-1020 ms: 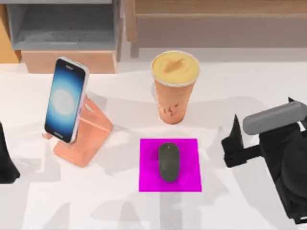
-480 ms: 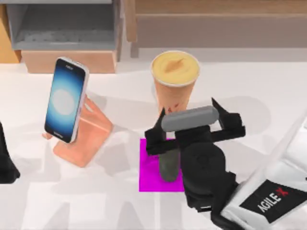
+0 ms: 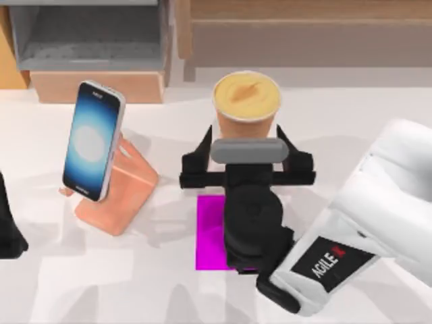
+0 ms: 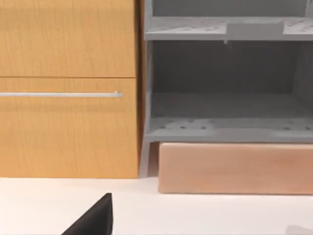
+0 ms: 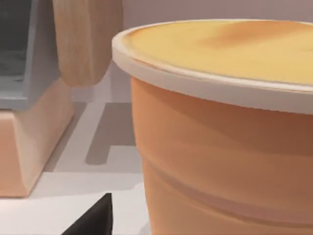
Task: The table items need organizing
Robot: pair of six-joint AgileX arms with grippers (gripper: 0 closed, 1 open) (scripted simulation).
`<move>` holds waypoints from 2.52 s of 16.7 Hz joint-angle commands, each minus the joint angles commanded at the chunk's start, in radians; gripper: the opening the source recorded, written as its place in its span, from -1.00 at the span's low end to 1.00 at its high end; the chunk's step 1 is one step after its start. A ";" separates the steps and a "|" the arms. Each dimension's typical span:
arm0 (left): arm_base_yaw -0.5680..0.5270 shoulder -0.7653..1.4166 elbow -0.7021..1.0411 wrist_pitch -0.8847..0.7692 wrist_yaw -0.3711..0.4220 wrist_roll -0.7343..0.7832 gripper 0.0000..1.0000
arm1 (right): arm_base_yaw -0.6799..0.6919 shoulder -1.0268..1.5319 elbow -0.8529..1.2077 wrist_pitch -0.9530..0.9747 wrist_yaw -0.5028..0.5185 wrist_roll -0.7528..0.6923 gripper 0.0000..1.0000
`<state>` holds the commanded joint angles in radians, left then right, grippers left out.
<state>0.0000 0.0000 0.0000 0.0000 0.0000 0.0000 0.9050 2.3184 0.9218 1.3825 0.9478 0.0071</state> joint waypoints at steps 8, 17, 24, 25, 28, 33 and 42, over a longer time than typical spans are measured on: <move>0.000 0.000 0.000 0.000 0.000 0.000 1.00 | -0.034 0.016 0.047 -0.030 -0.033 -0.001 1.00; 0.000 0.000 0.000 0.000 0.000 0.000 1.00 | -0.062 0.033 0.087 -0.052 -0.061 -0.002 0.55; 0.000 0.000 0.000 0.000 0.000 0.000 1.00 | -0.062 0.033 0.087 -0.052 -0.061 -0.002 -0.51; 0.000 0.000 0.000 0.000 0.000 0.000 1.00 | -0.062 0.033 0.087 -0.052 -0.061 -0.002 -0.66; 0.000 0.000 0.000 0.000 0.000 0.000 1.00 | -0.062 0.033 0.087 -0.052 -0.061 -0.002 -1.00; 0.000 0.000 0.000 0.000 0.000 0.000 1.00 | -0.062 0.033 0.087 -0.052 -0.061 -0.002 -1.00; 0.000 0.000 0.000 0.000 0.000 0.000 1.00 | -0.059 -0.004 0.081 -0.083 -0.062 0.000 -1.00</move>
<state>0.0000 0.0000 0.0000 0.0000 0.0000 0.0000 0.8459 2.3140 1.0028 1.2993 0.8863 0.0072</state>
